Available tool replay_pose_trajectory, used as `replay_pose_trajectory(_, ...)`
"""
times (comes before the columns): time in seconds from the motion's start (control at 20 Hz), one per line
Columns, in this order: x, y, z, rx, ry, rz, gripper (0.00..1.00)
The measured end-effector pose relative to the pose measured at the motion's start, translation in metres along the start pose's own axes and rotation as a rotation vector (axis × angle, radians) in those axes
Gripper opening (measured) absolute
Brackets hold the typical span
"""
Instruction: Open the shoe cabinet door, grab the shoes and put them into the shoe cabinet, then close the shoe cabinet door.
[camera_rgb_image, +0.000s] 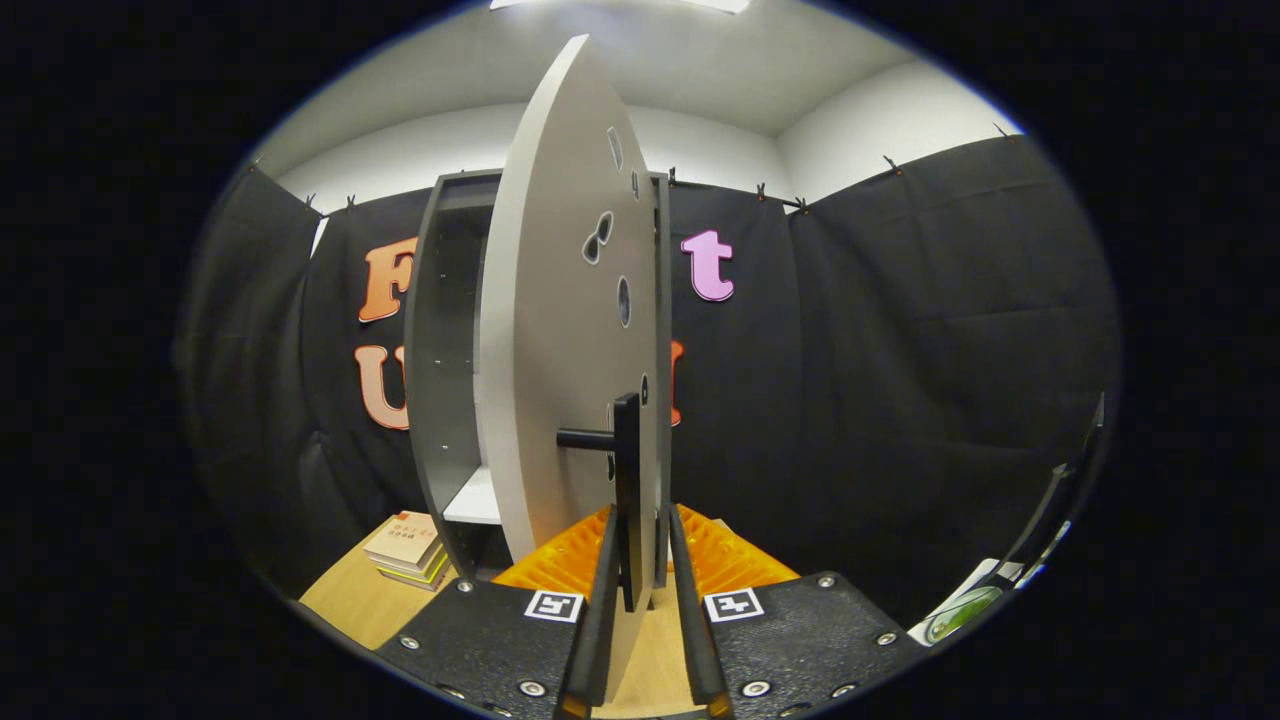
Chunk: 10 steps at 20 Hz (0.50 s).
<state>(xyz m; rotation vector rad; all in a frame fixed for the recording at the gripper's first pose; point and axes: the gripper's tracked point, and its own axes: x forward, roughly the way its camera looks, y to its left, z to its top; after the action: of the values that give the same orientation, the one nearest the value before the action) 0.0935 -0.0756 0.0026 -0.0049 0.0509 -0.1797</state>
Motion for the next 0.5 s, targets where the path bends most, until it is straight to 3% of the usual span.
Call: replay_pose_trajectory(0.5, -0.009, -0.032, -0.001, 0.0, -0.016, -0.046, 0.28)
